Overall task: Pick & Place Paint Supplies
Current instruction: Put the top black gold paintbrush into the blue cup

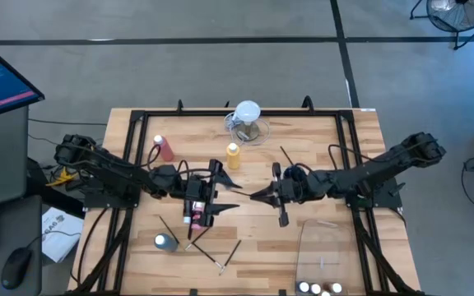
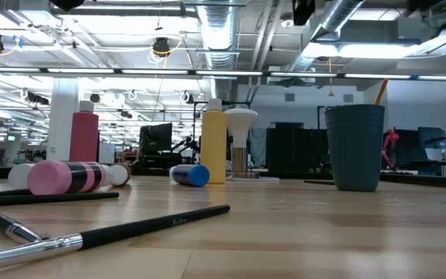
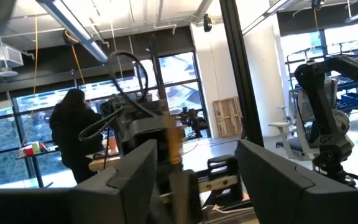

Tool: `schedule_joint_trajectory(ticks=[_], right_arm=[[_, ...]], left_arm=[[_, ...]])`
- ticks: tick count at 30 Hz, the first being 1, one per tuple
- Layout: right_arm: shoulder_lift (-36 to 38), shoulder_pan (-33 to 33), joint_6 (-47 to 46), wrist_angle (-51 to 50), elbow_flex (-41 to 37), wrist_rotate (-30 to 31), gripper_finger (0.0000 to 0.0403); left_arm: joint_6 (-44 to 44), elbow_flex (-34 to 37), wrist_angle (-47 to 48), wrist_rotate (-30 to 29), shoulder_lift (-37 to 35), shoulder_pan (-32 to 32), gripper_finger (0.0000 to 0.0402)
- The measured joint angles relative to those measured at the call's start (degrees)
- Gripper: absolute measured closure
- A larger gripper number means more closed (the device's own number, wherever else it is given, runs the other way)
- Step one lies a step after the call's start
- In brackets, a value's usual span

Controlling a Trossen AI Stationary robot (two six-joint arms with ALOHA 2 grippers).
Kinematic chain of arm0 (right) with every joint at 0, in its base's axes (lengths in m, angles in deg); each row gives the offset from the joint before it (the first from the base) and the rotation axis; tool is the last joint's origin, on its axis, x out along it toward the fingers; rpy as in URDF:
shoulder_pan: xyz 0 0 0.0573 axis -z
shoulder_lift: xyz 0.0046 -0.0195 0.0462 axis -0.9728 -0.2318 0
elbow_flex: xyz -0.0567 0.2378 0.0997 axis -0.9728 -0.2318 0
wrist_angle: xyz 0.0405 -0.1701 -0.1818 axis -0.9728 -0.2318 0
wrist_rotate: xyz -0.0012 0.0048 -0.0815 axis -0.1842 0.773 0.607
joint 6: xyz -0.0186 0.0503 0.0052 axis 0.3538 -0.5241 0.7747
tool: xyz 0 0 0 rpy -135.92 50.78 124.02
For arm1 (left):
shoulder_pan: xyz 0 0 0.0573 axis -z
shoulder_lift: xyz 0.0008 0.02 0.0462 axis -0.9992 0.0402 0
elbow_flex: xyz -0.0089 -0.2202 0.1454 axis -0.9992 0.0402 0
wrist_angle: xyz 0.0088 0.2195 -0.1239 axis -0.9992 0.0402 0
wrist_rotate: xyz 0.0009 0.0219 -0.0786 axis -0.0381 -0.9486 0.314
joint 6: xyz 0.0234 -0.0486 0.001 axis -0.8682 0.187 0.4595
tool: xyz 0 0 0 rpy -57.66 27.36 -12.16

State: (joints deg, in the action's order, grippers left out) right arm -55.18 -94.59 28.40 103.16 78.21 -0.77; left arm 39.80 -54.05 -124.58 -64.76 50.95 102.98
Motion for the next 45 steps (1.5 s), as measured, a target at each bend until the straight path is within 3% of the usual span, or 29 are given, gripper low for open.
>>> schedule_joint_trajectory(ticks=[8,17,25,40,45], right_arm=[[0.0,0.1,0.0,-0.3,0.0,0.0,0.0403],[0.0,0.0,0.0,-0.7,0.0,0.0,0.0403],[0.0,0.0,0.3,0.2,0.0,0.0,0.0403],[0.0,0.0,0.8,1.1,0.0,0.0,0.0403],[-1.8,-0.7,3.6,8.4,0.0,0.0,0.0403]], left_arm=[[-1.4,0.0,0.1,-0.2,0.0,0.8,0.0203],[-5.4,2.9,0.6,-6.9,-5.1,3.1,0.0228],[-3.9,7.1,0.4,-6.6,-10.7,3.2,0.0244],[-2.8,7.5,-0.2,-6.5,-10.8,2.6,0.0237],[-0.2,7.5,-1.2,-5.8,-9.1,0.4,0.0235]])
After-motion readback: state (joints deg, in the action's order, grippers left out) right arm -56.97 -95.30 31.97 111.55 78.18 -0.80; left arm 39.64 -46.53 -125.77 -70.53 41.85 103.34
